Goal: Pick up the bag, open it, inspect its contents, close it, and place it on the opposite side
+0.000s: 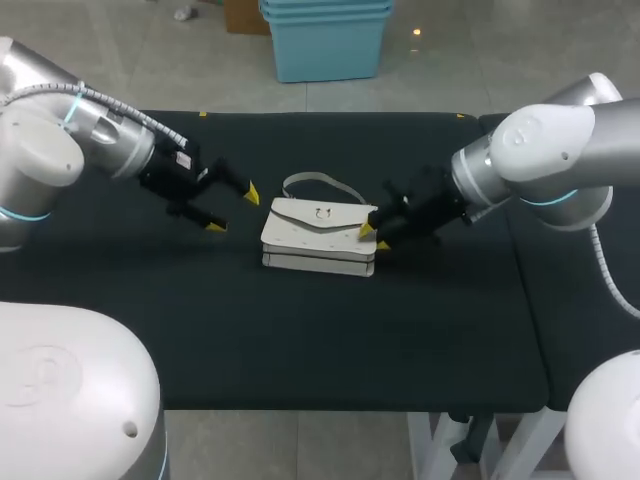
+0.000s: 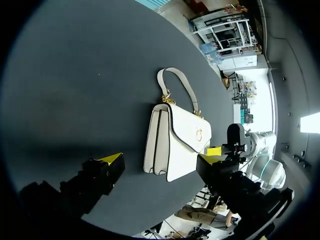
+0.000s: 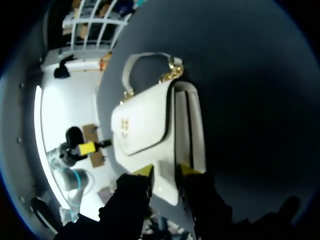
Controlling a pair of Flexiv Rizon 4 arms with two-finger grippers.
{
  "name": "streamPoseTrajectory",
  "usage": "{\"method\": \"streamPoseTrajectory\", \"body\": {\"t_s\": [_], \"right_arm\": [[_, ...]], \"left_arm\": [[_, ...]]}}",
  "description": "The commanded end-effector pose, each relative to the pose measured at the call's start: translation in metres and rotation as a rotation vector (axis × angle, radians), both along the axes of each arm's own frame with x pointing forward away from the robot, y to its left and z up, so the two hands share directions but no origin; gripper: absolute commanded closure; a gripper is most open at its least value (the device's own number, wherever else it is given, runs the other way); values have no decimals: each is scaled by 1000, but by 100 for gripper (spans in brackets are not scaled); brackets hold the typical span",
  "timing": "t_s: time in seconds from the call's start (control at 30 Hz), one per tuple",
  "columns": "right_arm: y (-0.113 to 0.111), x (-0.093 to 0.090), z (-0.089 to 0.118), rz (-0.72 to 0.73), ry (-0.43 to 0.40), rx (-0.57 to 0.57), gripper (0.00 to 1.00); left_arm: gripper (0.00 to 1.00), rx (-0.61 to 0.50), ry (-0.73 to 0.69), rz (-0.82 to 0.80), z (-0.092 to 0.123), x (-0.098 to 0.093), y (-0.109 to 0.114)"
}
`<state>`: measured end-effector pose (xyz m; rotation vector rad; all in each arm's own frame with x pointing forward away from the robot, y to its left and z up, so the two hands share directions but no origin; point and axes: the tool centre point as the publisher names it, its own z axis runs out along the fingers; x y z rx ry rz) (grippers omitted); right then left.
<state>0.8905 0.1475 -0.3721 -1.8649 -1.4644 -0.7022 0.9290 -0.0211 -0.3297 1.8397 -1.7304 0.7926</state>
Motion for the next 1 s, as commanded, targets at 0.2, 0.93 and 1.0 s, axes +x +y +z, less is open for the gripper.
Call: {"method": "streamPoseTrajectory", "body": {"t_s": [0.2,0.93,1.0], "right_arm": [[-11,10,-6,12,21,26,100],[-69,27,10,43,-3,92,100],[-69,27,10,43,-3,92,100]], "left_arm": [[0,26,2,8,-2,0,13],[0,136,56,-95,17,25,46],[0,136,56,-95,17,25,46]]}}
